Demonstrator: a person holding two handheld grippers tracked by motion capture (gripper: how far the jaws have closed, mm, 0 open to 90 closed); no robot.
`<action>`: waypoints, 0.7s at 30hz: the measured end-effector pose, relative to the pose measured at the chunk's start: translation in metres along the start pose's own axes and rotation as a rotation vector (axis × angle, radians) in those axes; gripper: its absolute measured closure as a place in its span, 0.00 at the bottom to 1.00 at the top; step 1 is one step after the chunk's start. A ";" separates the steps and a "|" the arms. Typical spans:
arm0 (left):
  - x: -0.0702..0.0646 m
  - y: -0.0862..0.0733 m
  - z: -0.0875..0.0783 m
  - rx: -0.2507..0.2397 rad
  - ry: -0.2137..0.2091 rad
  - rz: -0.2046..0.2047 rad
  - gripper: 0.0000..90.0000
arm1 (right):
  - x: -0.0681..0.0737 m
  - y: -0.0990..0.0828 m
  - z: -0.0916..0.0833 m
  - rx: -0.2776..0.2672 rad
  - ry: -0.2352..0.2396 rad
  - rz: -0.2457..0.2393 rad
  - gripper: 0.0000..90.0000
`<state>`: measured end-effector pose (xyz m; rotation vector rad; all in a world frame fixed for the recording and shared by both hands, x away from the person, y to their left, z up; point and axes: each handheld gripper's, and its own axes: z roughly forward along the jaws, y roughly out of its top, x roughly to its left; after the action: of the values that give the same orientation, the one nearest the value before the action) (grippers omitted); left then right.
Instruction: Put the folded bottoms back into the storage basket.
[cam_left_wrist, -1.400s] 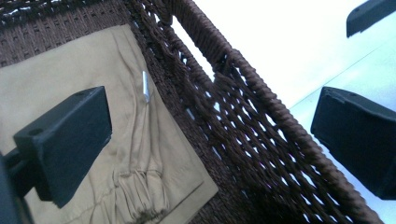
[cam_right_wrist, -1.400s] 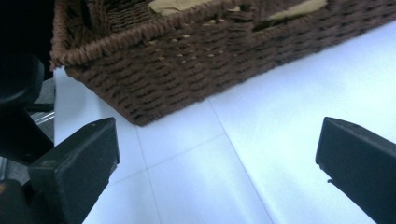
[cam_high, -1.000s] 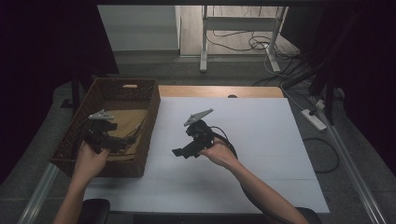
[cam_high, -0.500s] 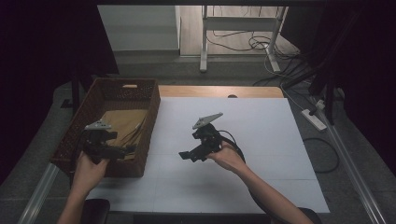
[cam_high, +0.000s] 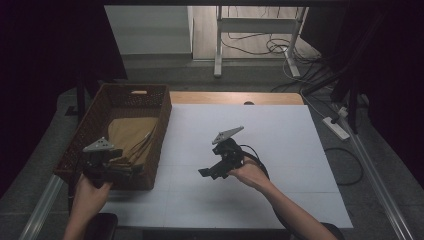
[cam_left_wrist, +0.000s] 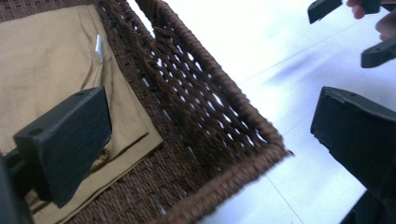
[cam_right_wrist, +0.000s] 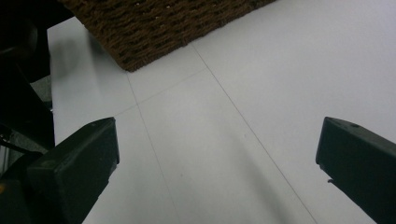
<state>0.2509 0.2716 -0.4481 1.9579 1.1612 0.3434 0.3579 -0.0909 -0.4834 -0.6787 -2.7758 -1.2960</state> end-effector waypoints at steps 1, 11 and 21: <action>-0.001 -0.001 -0.001 -0.002 0.000 0.001 0.00 | 0.000 -0.002 -0.001 -0.001 -0.002 0.002 0.00; -0.002 -0.022 -0.011 -0.013 0.015 -0.020 0.00 | -0.009 -0.015 -0.010 0.009 -0.006 0.037 0.00; -0.009 -0.043 -0.027 -0.045 0.025 -0.034 0.00 | -0.013 -0.026 -0.020 0.014 -0.041 0.054 0.00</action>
<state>0.2042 0.2880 -0.4624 1.8980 1.1920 0.3738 0.3561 -0.1250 -0.4918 -0.7827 -2.7752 -1.2658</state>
